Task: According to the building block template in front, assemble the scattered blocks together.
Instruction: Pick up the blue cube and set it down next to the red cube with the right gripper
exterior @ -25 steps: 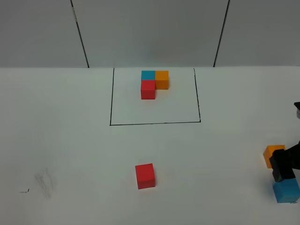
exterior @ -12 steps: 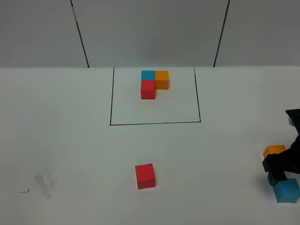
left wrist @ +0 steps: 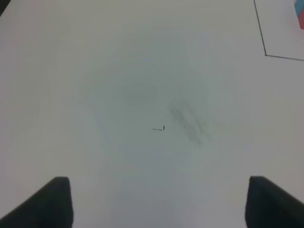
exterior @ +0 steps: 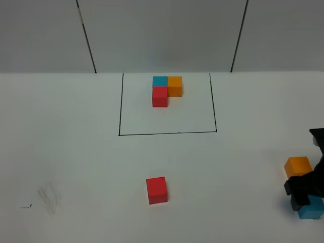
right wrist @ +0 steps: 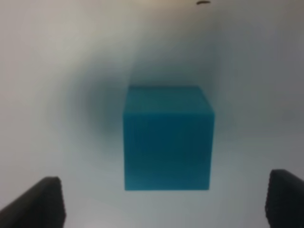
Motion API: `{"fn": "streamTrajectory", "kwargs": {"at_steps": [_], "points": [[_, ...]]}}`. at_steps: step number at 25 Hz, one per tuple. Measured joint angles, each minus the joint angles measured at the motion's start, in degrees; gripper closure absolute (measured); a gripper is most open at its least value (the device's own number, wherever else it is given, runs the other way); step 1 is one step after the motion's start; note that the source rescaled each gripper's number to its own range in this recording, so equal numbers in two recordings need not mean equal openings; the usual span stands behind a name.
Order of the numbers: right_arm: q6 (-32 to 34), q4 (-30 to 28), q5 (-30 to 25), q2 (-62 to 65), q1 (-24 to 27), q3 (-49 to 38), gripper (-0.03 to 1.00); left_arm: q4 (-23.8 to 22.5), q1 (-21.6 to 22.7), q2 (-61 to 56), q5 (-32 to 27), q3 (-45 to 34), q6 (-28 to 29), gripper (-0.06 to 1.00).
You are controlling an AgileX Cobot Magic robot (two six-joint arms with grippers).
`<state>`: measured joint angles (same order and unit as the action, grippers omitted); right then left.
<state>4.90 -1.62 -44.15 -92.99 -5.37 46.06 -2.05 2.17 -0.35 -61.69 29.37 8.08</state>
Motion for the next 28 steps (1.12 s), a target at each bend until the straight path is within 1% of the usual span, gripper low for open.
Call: {"fn": "streamTrajectory", "kwargs": {"at_steps": [2, 5, 11, 22, 28], "points": [[0.11, 0.00, 2.33, 0.00, 0.00, -1.44, 0.18, 0.00, 0.00, 0.00, 0.00, 0.00, 0.00, -0.05], [0.18, 0.00, 4.16, 0.00, 0.00, -1.82, 0.18, 0.00, 0.00, 0.00, 0.00, 0.00, 0.00, -0.05], [0.18, -0.05, 6.60, 0.00, 0.00, -1.82, 0.18, 0.00, 0.00, 0.00, 0.00, 0.00, 0.00, -0.05], [0.84, -0.05, 6.82, -1.85, 0.00, -2.31, 0.18, 0.00, 0.00, 0.00, 0.00, 0.00, 0.00, -0.05], [0.84, -0.05, 8.45, -2.97, 0.00, -2.31, 0.18, 0.00, 0.00, 0.00, 0.00, 0.00, 0.00, -0.05]]}}
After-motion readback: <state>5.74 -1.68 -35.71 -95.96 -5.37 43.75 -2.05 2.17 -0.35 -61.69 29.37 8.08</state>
